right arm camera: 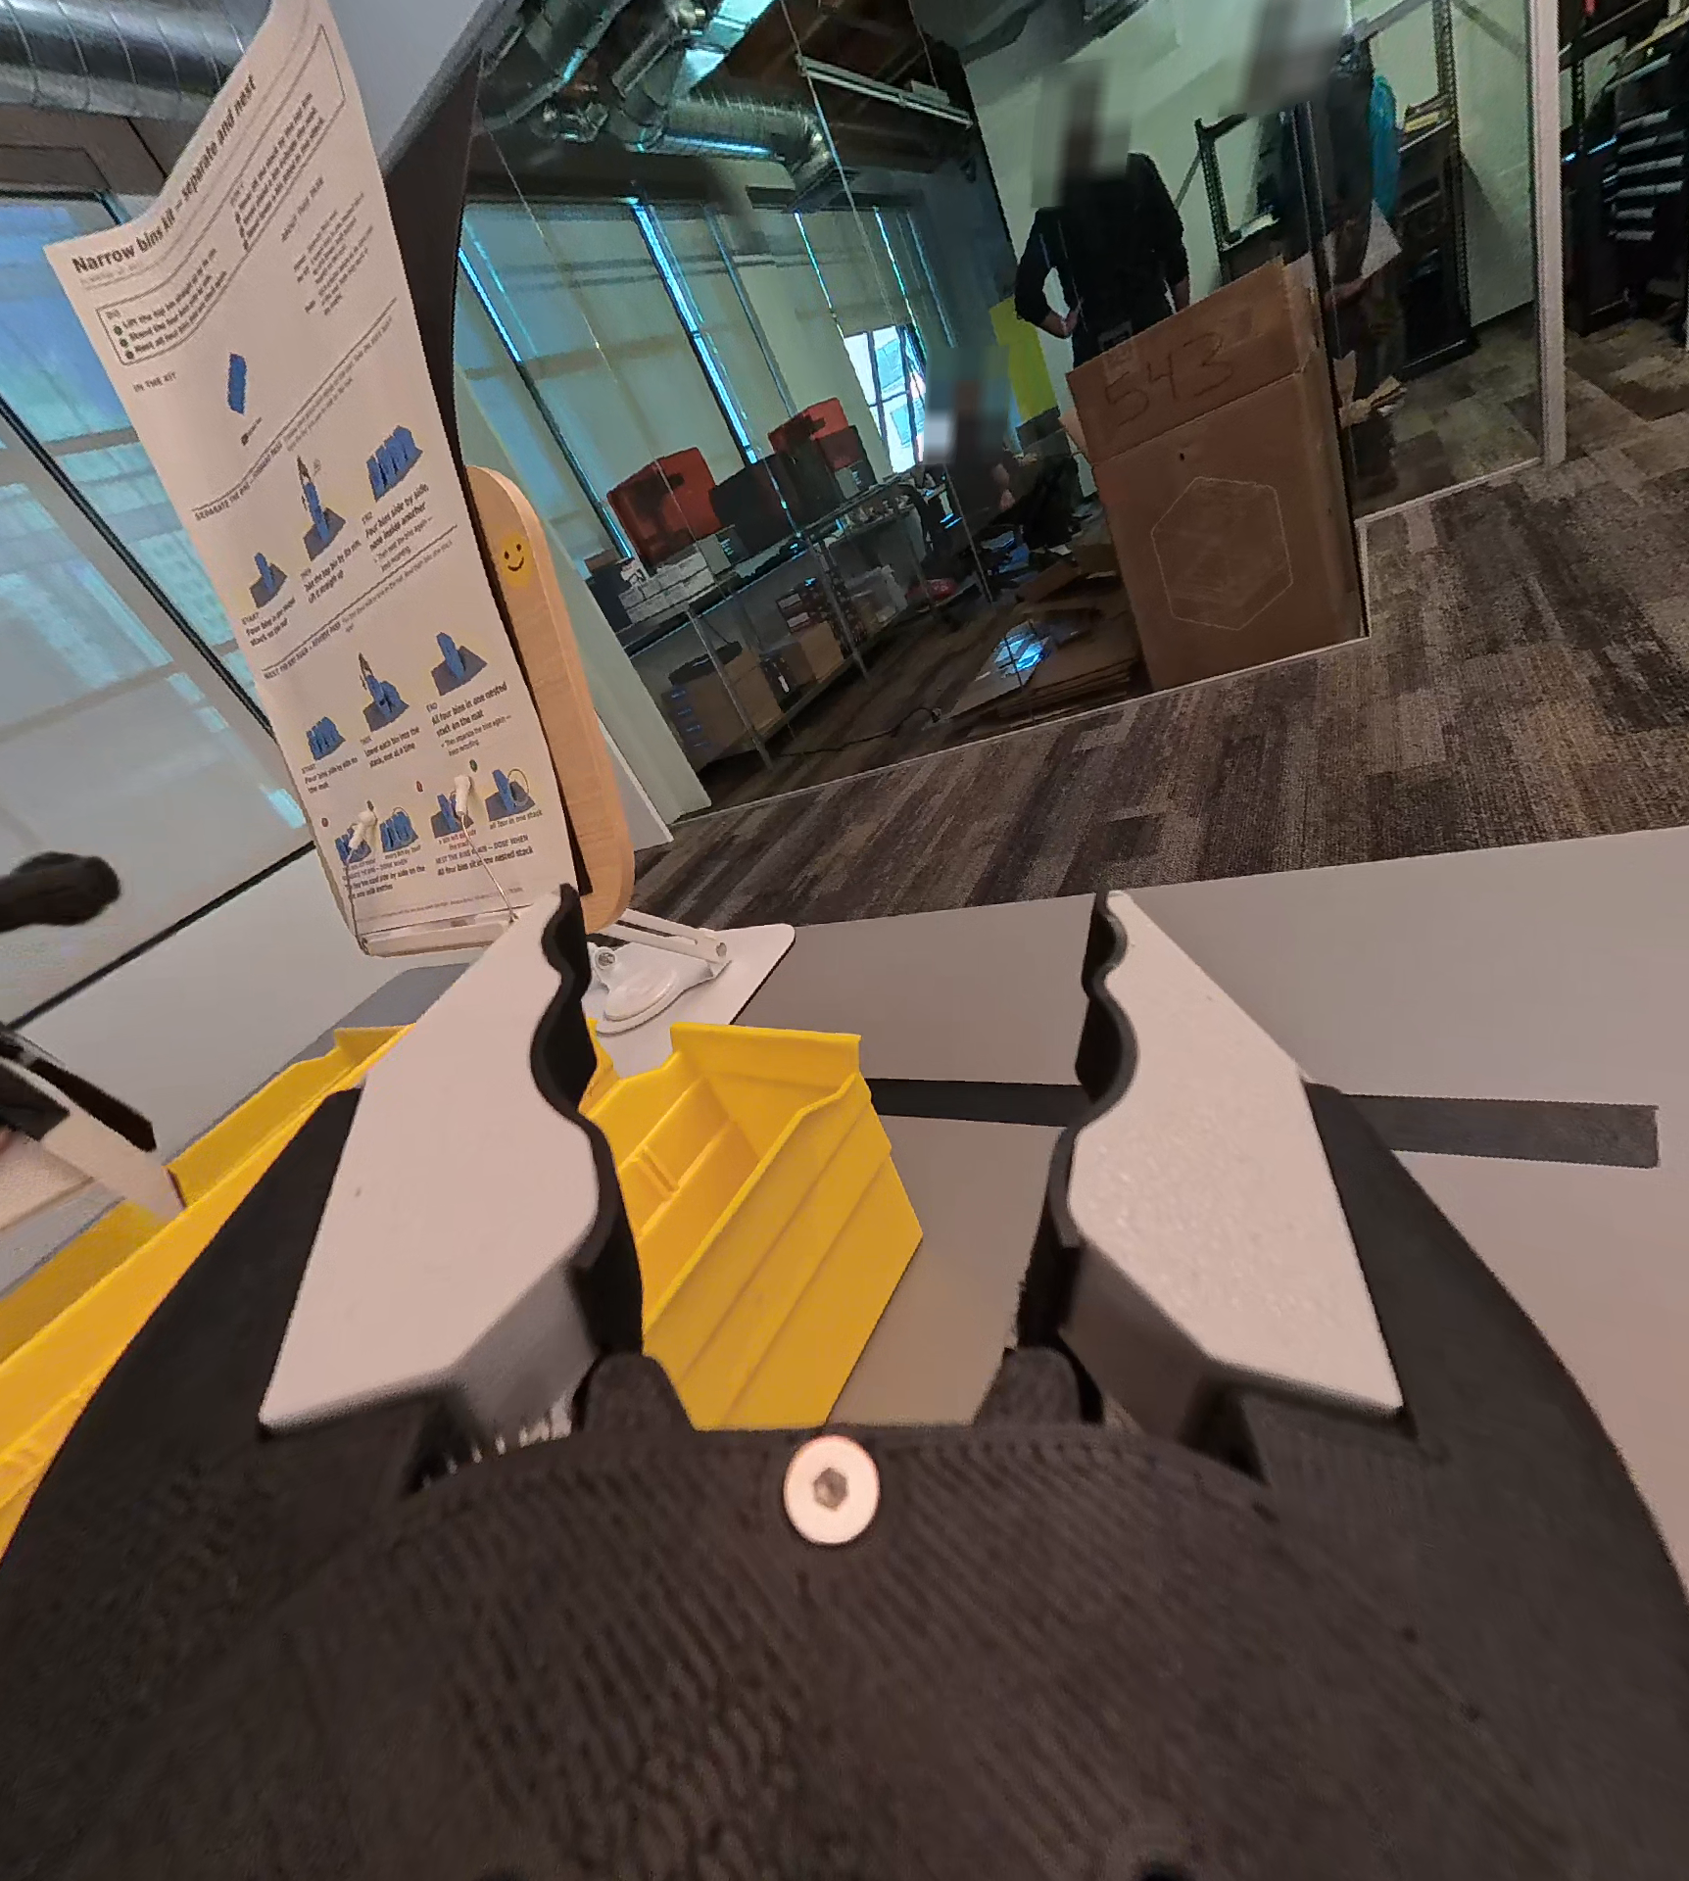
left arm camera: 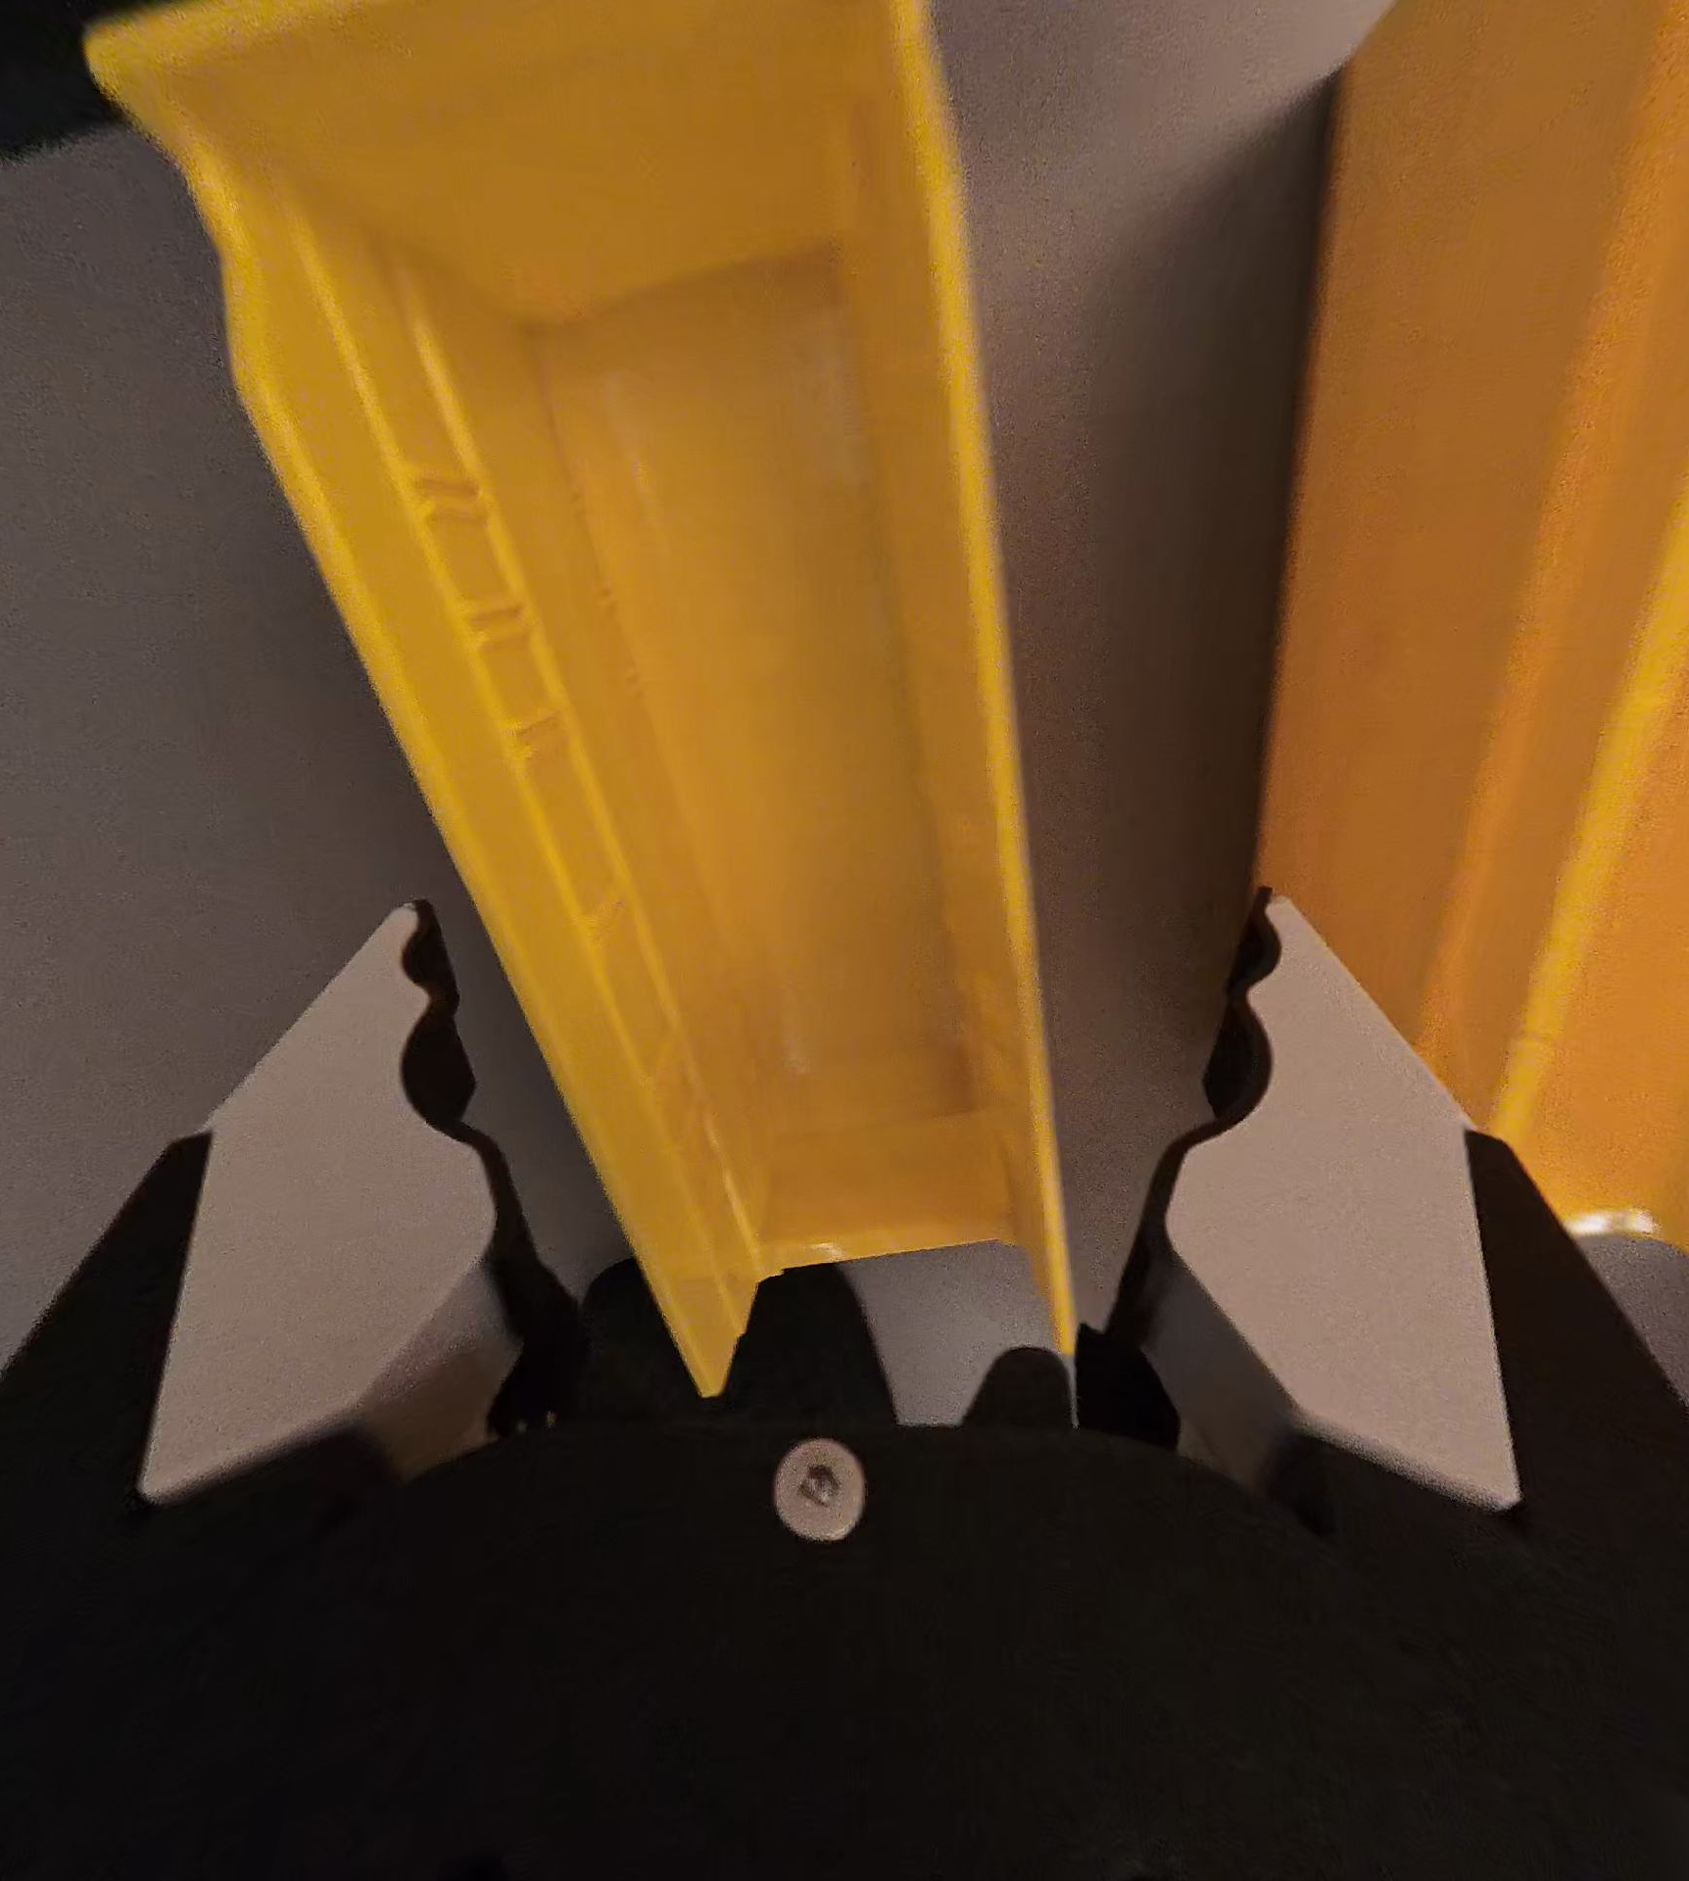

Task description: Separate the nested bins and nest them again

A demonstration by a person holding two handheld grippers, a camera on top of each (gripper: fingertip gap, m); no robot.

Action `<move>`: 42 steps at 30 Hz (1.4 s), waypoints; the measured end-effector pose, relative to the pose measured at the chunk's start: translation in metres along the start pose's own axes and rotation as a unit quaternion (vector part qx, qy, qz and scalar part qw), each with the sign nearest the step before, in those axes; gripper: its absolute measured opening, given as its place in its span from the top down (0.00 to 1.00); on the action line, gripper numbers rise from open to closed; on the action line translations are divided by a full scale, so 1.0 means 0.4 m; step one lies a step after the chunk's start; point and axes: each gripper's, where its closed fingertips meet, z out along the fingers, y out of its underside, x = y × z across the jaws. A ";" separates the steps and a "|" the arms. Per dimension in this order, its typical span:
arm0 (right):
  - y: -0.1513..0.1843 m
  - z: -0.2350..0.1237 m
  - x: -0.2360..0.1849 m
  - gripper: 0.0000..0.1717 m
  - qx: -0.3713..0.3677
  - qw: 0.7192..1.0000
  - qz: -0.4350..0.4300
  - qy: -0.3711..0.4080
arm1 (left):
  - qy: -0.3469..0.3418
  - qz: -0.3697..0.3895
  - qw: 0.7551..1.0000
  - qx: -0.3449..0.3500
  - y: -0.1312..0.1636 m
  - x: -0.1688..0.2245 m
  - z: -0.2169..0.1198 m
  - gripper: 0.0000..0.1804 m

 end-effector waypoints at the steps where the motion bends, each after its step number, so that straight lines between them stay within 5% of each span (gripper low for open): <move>1: 0.001 0.001 -0.001 0.44 0.000 1.000 0.001 -0.001 | 0.011 0.003 1.000 0.017 -0.014 0.023 -0.022 0.17; 12: 0.001 -0.002 -0.006 0.44 0.003 1.000 0.017 -0.013 | 0.125 0.003 0.992 0.035 -0.065 0.341 -0.143 0.17; 27: -0.007 -0.003 -0.011 0.43 0.014 0.999 0.043 -0.029 | 0.048 0.006 0.999 0.002 -0.093 0.423 -0.050 0.16; 42: -0.001 -0.003 0.006 0.43 0.018 0.997 0.075 -0.030 | -0.011 0.027 0.999 -0.035 -0.082 0.406 0.028 0.19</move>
